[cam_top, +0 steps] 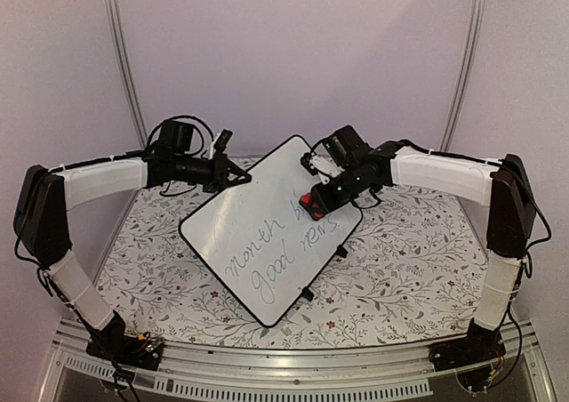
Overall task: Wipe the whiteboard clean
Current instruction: Erase the whiteboard at the center of the board.
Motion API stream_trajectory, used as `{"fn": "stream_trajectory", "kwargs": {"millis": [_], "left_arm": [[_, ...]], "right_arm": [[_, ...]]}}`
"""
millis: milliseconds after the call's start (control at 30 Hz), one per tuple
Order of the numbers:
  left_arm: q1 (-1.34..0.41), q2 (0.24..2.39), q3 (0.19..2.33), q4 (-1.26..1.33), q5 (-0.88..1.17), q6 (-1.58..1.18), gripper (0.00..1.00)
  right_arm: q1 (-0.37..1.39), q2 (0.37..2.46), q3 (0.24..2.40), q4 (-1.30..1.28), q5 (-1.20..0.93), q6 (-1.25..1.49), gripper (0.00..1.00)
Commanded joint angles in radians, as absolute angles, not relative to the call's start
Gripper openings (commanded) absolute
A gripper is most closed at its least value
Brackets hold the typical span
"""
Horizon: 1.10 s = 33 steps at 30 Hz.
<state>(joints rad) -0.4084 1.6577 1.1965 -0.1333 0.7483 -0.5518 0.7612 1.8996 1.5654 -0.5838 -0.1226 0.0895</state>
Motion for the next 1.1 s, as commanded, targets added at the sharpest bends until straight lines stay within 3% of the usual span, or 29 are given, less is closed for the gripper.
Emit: {"fn": "stream_trajectory", "kwargs": {"millis": [0,400,833,1067], "left_arm": [[-0.431,1.683,1.189,-0.141,0.752,-0.504,0.00],[-0.432,1.685,1.192,-0.141,0.755,-0.503,0.00],[-0.431,1.683,1.192,-0.142,0.758,-0.505,0.00],[-0.436,1.685,1.190,-0.142,0.755,-0.505,0.00]], "right_arm": [[0.772,1.941,1.640,-0.612,-0.151,0.090,0.00],[0.773,2.031,1.783,-0.638,-0.117,0.090,0.00],[0.773,1.947,1.591,-0.617,-0.135,0.074,0.00],[0.773,1.929,1.602,-0.595,-0.125,0.079,0.00]]}}
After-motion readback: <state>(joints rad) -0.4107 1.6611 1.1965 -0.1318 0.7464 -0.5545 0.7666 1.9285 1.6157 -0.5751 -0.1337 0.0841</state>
